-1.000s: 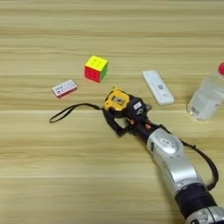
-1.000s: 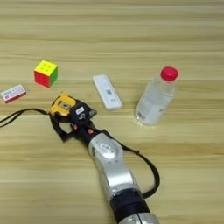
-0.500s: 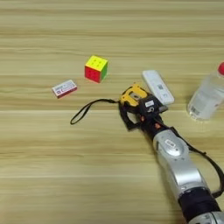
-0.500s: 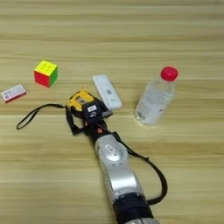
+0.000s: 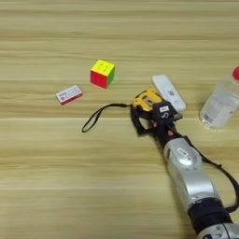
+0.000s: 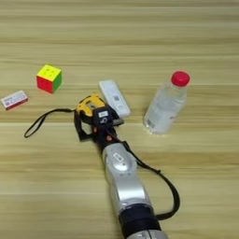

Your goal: Move the objects on the table

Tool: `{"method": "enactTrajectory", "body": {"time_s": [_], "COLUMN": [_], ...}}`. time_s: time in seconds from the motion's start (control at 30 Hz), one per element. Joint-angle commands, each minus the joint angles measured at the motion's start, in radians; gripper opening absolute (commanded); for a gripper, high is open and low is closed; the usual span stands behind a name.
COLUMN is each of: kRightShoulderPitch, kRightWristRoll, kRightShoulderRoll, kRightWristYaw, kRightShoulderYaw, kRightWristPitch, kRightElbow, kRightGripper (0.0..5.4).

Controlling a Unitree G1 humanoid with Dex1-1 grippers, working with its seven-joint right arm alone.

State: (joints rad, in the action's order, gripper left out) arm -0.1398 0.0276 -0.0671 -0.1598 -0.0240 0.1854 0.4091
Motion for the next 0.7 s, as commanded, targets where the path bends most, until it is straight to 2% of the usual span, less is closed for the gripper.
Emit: {"method": "enactTrajectory", "body": {"time_s": [0.03, 0.53, 0.7], "kRightShoulderPitch": [-0.032, -0.052, -0.053], "kRightWristRoll": [-0.010, -0.031, -0.034], "kRightShoulderRoll": [-0.028, -0.080, -0.082], "kRightWristYaw": [0.016, 0.039, 0.034], "kRightShoulderYaw": [0.032, 0.112, 0.118], "kRightWristPitch": [0.006, 0.024, 0.035], "kRightElbow": [-0.004, 0.084, 0.097], "kRightGripper": [4.73, 4.73, 4.73]}}
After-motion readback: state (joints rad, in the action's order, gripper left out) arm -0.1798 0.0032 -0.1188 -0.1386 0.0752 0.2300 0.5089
